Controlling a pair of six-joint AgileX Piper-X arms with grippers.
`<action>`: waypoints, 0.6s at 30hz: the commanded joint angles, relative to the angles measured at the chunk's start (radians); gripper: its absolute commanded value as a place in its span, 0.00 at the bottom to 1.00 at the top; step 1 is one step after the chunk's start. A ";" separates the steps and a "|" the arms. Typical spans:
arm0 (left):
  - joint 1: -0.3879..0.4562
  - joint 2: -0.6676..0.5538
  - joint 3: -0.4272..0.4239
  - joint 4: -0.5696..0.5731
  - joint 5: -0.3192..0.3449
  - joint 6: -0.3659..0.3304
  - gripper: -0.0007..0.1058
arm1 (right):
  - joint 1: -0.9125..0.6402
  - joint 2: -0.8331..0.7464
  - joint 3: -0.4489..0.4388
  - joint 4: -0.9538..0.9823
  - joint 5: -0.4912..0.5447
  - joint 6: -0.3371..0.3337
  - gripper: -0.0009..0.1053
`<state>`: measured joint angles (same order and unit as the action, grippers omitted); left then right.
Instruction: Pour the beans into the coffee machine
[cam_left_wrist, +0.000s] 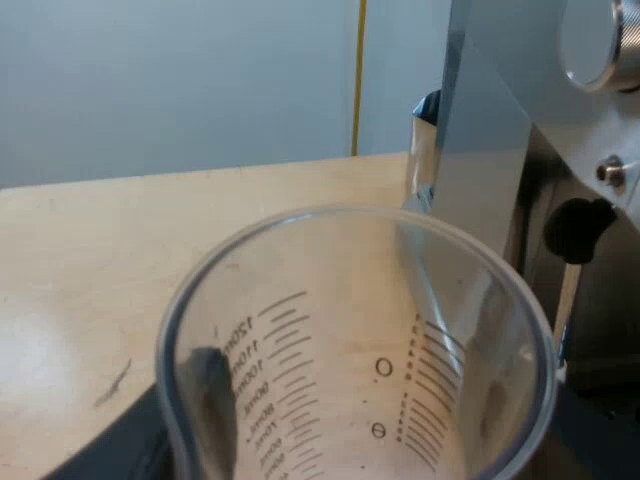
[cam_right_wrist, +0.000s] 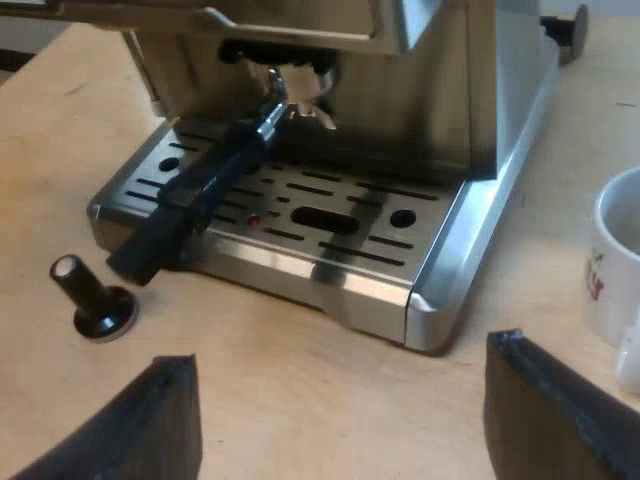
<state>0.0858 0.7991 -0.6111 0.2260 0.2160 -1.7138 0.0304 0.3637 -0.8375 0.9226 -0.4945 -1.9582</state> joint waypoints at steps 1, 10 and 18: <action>-0.001 -0.006 0.026 -0.069 0.008 -0.011 0.28 | -0.004 -0.025 0.010 -0.014 -0.027 -0.018 0.59; -0.001 -0.006 0.178 -0.329 0.032 -0.011 0.28 | -0.004 -0.041 0.052 -0.014 -0.205 -0.093 0.59; -0.001 -0.006 0.298 -0.519 0.027 -0.011 0.28 | -0.004 -0.041 0.088 -0.014 -0.205 -0.109 0.59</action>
<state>0.0858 0.7991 -0.3141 -0.2561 0.2409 -1.7162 0.0304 0.3323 -0.7461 0.9157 -0.6801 -2.0523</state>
